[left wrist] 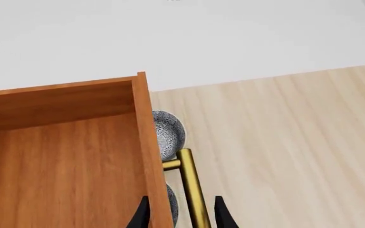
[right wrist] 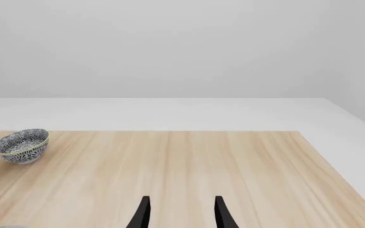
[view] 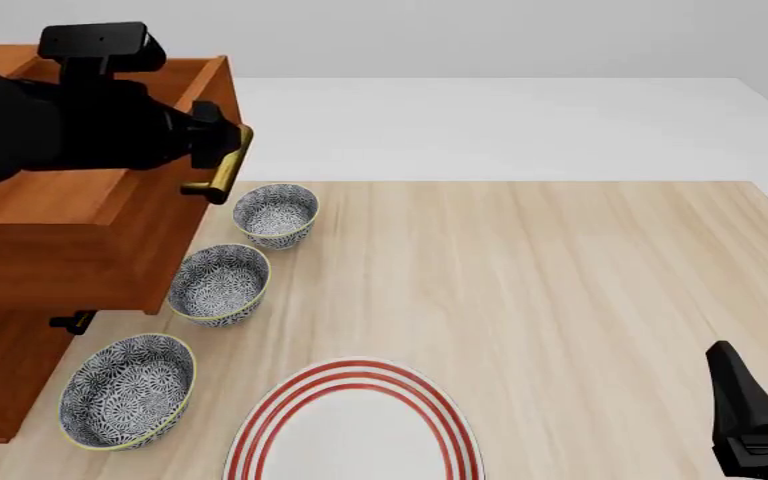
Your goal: Open the top drawer of the cabinet.
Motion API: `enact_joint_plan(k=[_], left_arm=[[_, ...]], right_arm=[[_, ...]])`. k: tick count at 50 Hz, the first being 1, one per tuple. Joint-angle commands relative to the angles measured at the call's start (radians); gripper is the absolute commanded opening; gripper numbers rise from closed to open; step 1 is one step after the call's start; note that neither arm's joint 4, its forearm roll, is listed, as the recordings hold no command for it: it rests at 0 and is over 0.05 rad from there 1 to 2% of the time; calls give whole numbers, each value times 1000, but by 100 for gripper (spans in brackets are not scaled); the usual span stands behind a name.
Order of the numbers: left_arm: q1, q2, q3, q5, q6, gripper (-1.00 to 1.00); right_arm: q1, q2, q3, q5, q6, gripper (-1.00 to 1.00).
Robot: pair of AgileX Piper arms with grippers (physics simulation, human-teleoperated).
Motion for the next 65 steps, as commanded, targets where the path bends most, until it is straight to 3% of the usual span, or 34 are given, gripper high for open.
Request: enact_joint_plan(k=[1, 35, 37, 65], left_arm=[[-59, 106, 121, 10, 113, 100], [-45, 5, -17, 120, 115, 100], [-49, -18, -19, 117, 138, 100], [-63, -72, -147, 211, 100, 100]], right_arm=[[0, 0, 0, 0, 0, 100], [0, 0, 0, 0, 0, 100], [0, 0, 0, 0, 0, 100], [0, 0, 0, 0, 0, 100]])
